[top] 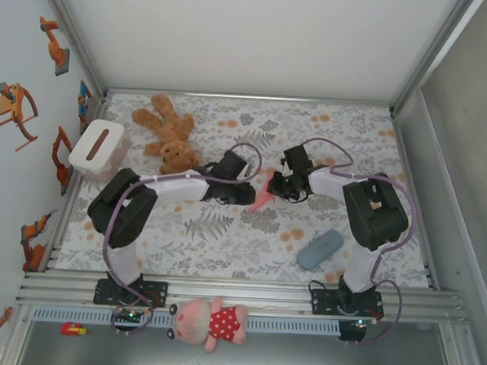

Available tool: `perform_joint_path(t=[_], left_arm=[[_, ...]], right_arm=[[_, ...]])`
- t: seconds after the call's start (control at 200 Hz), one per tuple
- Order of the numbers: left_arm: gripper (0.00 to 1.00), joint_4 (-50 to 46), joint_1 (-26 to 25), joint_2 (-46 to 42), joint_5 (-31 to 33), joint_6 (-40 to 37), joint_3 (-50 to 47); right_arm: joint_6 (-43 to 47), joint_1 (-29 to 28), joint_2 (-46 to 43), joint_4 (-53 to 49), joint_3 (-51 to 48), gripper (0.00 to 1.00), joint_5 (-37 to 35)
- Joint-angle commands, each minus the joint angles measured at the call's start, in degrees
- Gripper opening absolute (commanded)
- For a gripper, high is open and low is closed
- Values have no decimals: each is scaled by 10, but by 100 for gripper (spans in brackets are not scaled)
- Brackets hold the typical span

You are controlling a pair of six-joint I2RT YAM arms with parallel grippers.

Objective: Fold a paper plane with a square sheet of paper (pick it up from the middle)
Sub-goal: Fold the wing for the fifth time at the center of the table.

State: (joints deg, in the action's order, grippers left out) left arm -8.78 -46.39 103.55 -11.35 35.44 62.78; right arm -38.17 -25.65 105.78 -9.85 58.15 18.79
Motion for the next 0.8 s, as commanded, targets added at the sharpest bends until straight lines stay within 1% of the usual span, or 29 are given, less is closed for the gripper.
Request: perform_joint_path(t=[0.0,0.14,0.245,0.386,0.516,0.651,0.796], left_arm=[[24,-4,1,-39,6,20,-3],[18,43,-5,-27,-67,48,-2],[15,61,-8,-8,-102,59,9],[10,75,-9,25,-132,77,24],[7,72,-9,50,-143,81,36],[6,61,-9,66,-146,71,49],[6,39,-9,80,-135,58,57]], right_arm=[[-10,6,24,-46,1,14,-33],[-10,5,26,-49,1,14,-32],[-12,5,27,-50,1,13,-31],[-14,6,29,-49,1,12,-31],[-14,5,30,-50,0,12,-29],[-14,6,30,-49,0,11,-29],[-15,6,32,-51,1,11,-29]])
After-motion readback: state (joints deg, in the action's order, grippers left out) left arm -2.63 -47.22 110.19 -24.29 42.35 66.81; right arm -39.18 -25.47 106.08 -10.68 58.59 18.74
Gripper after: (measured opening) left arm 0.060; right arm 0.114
